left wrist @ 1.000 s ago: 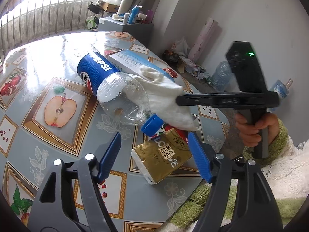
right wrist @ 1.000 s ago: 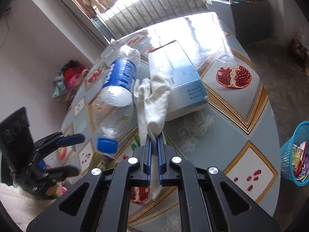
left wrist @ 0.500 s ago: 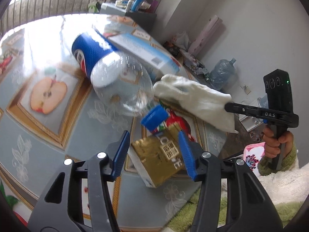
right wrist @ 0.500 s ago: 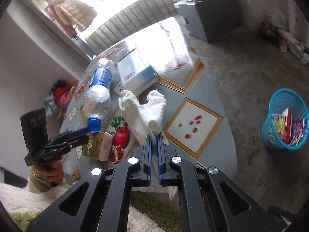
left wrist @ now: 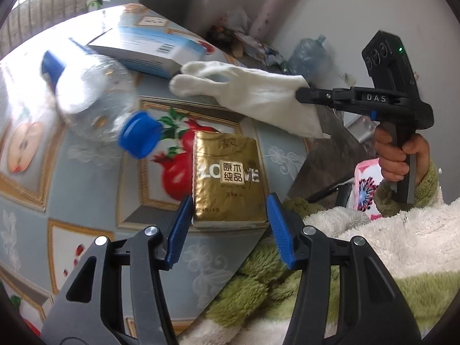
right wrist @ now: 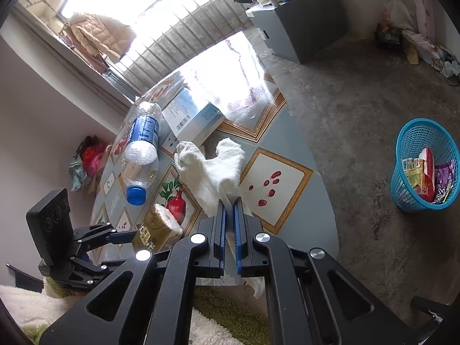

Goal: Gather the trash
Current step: 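Grasp the white cloth glove with the right gripper while the left gripper grasps the gold tissue pack, then lift the glove and gold pack off the table with both grippers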

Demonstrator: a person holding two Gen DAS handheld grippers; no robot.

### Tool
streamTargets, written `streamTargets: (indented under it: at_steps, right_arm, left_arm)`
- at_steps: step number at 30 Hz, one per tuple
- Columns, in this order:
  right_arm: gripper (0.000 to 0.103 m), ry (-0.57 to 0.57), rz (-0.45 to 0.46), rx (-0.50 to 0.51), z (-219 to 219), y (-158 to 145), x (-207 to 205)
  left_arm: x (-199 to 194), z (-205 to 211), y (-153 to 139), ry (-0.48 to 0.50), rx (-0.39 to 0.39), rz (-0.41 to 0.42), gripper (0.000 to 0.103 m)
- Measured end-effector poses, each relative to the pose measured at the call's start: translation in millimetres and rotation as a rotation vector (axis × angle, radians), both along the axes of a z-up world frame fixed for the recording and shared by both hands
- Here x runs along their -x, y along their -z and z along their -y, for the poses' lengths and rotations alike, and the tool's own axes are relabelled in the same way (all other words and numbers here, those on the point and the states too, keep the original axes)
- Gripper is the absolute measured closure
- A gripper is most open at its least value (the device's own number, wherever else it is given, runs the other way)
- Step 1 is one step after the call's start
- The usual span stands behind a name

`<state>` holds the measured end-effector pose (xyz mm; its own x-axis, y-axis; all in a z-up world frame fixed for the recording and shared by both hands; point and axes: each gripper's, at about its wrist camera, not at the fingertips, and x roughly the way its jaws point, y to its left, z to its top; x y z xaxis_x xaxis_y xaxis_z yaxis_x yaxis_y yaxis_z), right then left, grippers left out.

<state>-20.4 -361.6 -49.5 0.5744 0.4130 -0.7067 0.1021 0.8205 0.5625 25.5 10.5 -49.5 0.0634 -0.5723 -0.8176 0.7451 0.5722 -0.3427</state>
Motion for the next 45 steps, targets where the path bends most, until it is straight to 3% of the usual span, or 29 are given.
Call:
streamTargets:
  at_steps: [5, 16, 23, 26, 28, 31, 40, 45]
  right_arm:
    - [0.097, 0.009, 0.003, 0.008, 1.1, -0.2, 5.0]
    - [0.097, 0.040, 0.004, 0.010, 10.5, -1.1, 10.9]
    - [0.096, 0.035, -0.020, 0.013, 6.2, 7.4, 5.7]
    - [0.085, 0.029, -0.029, 0.015, 4.7, 9.3, 0.4]
    - [0.068, 0.027, -0.025, 0.027, 3.2, 8.7, -2.3]
    - [0.058, 0.012, -0.015, 0.064, -3.6, 6.8, -7.5]
    - [0.054, -0.037, -0.069, 0.301, -33.6, 16.4, -18.7]
    - [0.055, -0.044, -0.071, 0.339, -38.4, 19.0, -19.0]
  left_arm:
    - [0.5, 24.7, 0.3, 0.029, -0.060, 0.047, 0.048]
    - [-4.1, 65.2, 1.4, 0.081, -0.156, 0.149, 0.048]
    - [-4.2, 70.2, 4.3, 0.047, -0.171, 0.171, 0.049]
    - [-6.3, 72.3, 4.7, 0.014, -0.177, 0.179, 0.050]
    - [-8.0, 71.7, 4.7, 0.000, -0.178, 0.179, 0.050]
    - [-9.7, 70.7, 4.6, -0.021, -0.180, 0.177, 0.050]
    - [-14.3, 67.0, 4.1, -0.048, -0.184, 0.177, 0.050]
    - [-11.9, 67.6, 3.5, -0.047, -0.187, 0.189, 0.050]
